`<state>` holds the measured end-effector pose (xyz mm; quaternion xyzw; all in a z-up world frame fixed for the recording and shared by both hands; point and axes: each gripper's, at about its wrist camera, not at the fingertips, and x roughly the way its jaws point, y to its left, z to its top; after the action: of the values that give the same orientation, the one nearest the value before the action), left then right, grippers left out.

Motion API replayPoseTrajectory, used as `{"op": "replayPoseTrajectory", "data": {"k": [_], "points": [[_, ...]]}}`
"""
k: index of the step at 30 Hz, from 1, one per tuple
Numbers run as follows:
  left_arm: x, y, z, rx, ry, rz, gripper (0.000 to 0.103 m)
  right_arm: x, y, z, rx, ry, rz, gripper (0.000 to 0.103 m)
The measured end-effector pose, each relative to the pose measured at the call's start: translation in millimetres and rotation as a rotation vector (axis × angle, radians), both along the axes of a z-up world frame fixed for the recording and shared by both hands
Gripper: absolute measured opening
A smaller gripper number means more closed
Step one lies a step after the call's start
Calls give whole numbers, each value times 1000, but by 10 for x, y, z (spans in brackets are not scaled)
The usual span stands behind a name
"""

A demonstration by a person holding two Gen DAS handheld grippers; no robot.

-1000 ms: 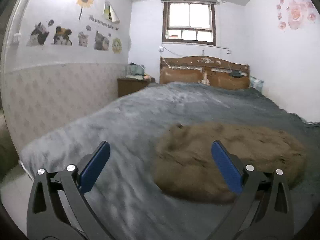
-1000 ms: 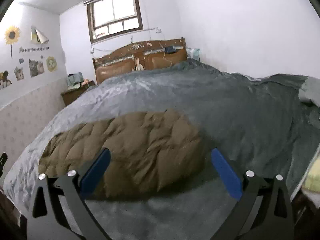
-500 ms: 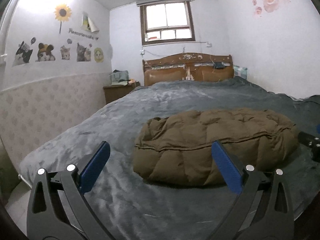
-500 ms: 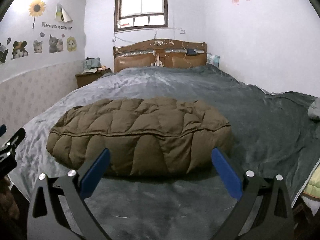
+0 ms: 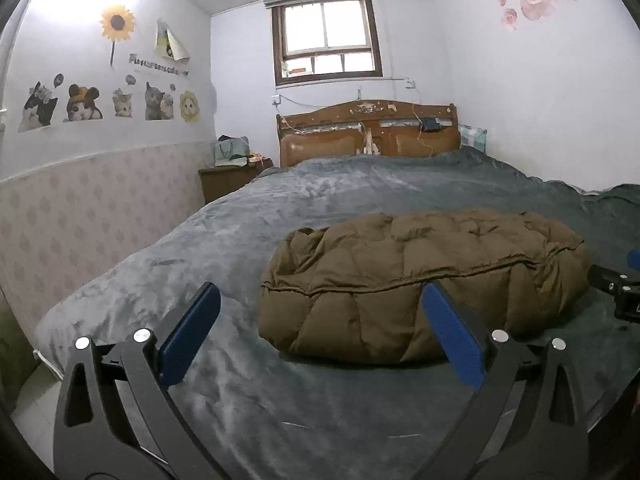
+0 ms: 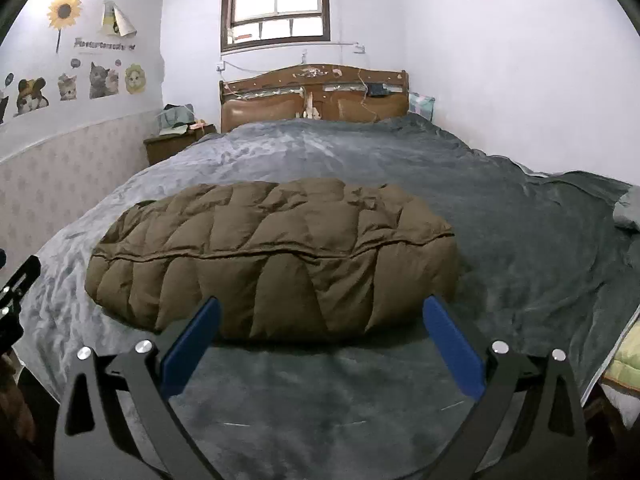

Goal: Fold large clothes

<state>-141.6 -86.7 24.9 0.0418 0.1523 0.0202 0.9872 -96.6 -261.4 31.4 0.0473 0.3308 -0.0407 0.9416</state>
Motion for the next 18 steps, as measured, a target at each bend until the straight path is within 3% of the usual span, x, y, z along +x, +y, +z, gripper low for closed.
{"op": "replayPoseTrajectory", "data": {"k": [18], "points": [[27,3,18,17,-14,6,100,19,-11,20,-13,-18,-8,101]]}}
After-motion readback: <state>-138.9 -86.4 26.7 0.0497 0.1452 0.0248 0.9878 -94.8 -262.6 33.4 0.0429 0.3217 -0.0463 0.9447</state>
